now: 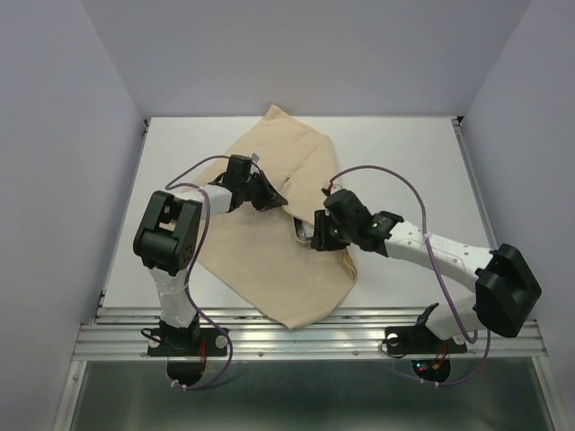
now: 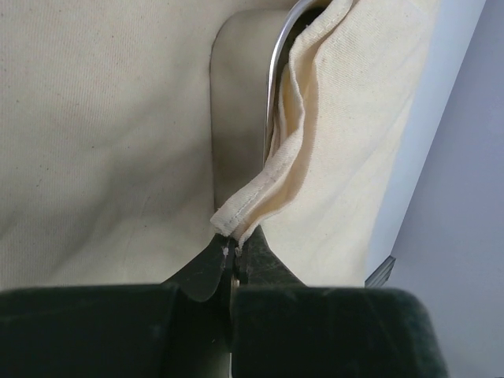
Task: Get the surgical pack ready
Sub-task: Pack the surgical kit at the center of the board.
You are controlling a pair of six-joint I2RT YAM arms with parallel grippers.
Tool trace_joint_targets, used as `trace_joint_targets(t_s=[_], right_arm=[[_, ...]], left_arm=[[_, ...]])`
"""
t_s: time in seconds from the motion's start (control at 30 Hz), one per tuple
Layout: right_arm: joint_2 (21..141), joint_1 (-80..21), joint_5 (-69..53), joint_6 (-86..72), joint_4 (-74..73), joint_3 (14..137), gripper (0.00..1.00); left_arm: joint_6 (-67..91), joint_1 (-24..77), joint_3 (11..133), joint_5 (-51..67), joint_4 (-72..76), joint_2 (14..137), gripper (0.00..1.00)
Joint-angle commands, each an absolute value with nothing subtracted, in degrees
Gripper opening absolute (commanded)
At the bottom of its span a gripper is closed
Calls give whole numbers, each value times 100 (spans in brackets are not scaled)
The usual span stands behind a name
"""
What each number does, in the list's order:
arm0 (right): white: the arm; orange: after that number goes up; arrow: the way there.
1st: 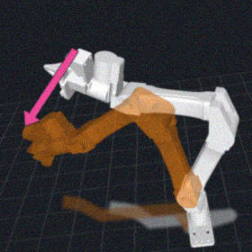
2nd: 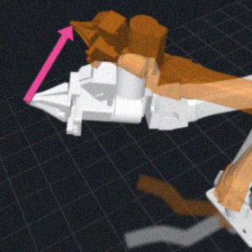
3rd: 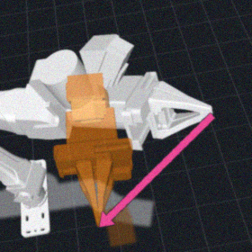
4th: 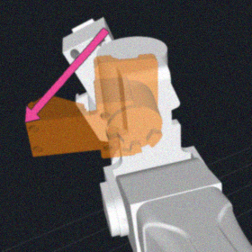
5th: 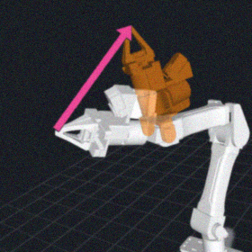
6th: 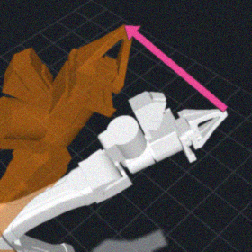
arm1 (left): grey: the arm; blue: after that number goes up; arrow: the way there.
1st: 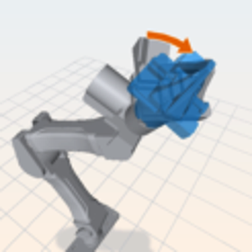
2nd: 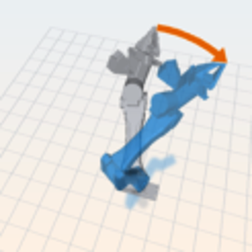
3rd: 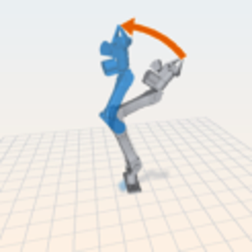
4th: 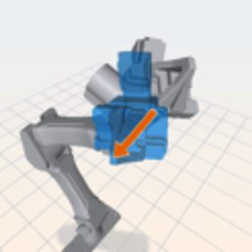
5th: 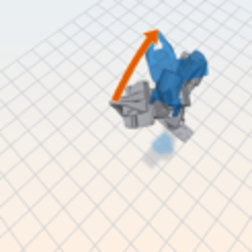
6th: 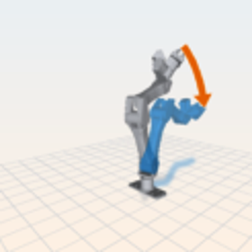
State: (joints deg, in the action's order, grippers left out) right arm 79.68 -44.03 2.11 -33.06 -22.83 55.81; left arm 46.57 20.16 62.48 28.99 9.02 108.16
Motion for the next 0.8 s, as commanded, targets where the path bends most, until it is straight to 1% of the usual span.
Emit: trace_joint_targets(t_s=[0.0, 0.13, 0.3, 0.37, 0.5, 0.77], right_arm=[[8094, -4702, 307, -3813, -1978, 5292, 38], [8288, -4930, 351, -3937, -1820, 5098, 37], [8717, -4931, 561, -4034, -1740, 5159, 33], [8902, -4931, 868, -4121, -1758, 5291, 31], [9306, -4931, 1273, -4131, -1802, 5624, 31], [9773, -4878, 1564, -4104, -1810, 6134, 30]], left_arm=[[4403, 2083, 6038, 2962, 677, 10652, 0], [4377, 2101, 6056, 2971, 650, 10687, 0], [4342, 2101, 6091, 2971, 589, 10731, 0], [4324, 2101, 6108, 2962, 571, 10740, 0], [4316, 2101, 6100, 2979, 554, 10749, 0], [4272, 2100, 6100, 3041, 527, 10767, 0]])
